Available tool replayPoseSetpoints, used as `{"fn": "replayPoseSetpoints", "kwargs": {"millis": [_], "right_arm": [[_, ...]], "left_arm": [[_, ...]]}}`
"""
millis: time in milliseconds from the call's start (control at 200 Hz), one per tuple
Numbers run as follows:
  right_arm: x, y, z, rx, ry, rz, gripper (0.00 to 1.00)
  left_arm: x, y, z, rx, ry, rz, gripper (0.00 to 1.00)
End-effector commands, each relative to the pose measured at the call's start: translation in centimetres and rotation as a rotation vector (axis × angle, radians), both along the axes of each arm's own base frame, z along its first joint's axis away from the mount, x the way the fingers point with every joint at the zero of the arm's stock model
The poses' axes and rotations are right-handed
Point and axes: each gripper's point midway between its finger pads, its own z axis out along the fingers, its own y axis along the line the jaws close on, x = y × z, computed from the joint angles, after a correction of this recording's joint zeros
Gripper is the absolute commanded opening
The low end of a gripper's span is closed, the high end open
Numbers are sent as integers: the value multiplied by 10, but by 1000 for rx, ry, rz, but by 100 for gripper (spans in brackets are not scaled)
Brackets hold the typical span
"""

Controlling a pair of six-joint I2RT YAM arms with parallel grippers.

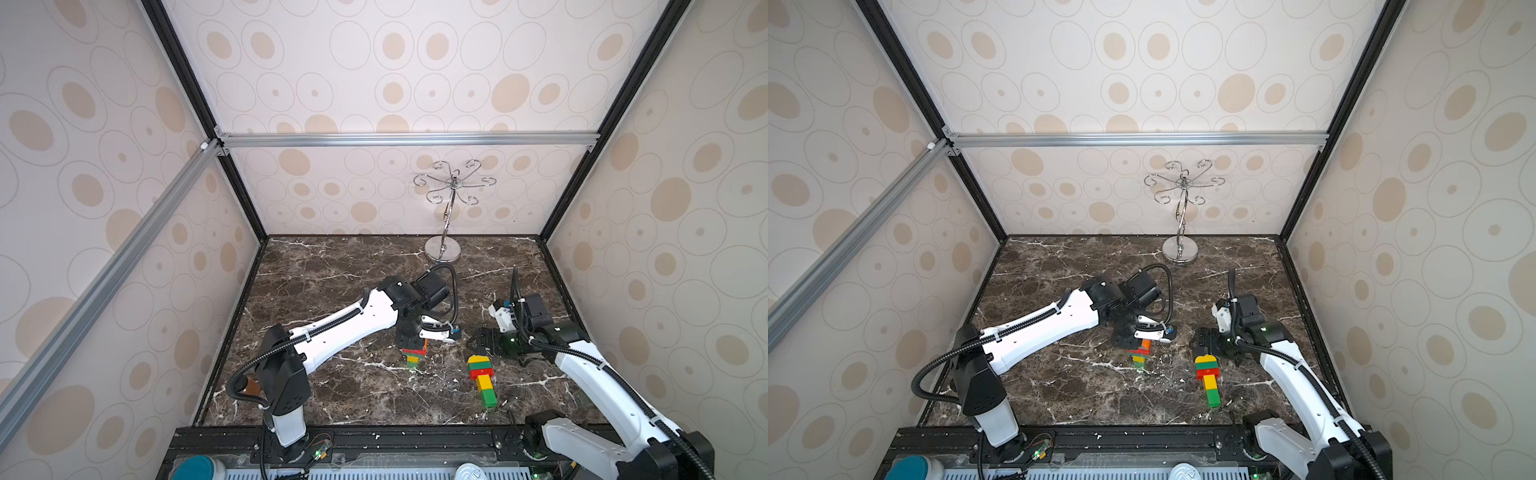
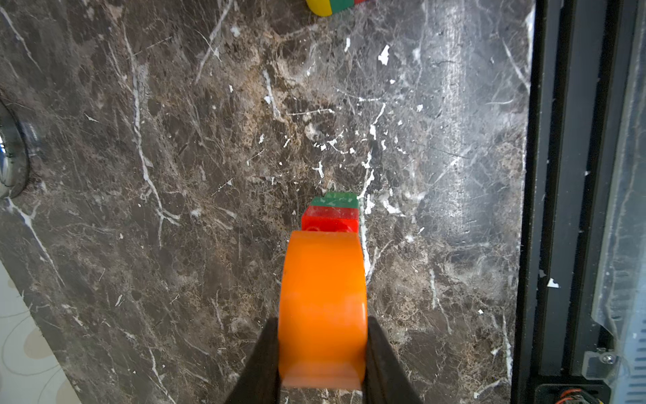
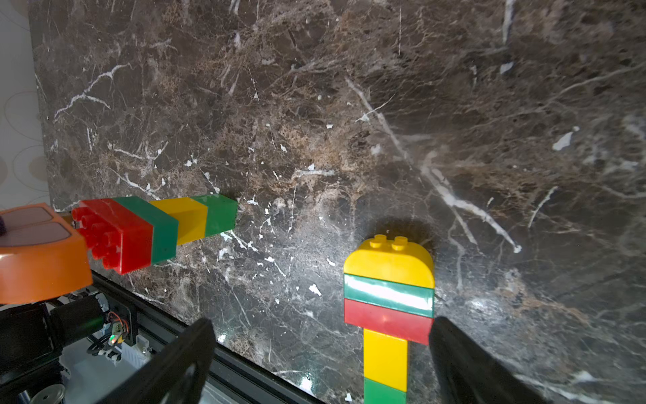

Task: Assemble an ice cream with lego
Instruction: Assemble the lego brick with the lego brick.

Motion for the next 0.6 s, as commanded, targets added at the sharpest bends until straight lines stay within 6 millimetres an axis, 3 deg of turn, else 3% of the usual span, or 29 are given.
{"fn": "replayPoseSetpoints", "kwargs": {"millis": [0, 595], "right_arm": [[-2, 0, -2, -1, 6, 12, 98], [-2, 0, -2, 0, 7, 12, 98]], "left_arm": [[1, -1, -1, -8, 9, -35, 0], [3, 1, -5, -26, 13, -39, 0]]}}
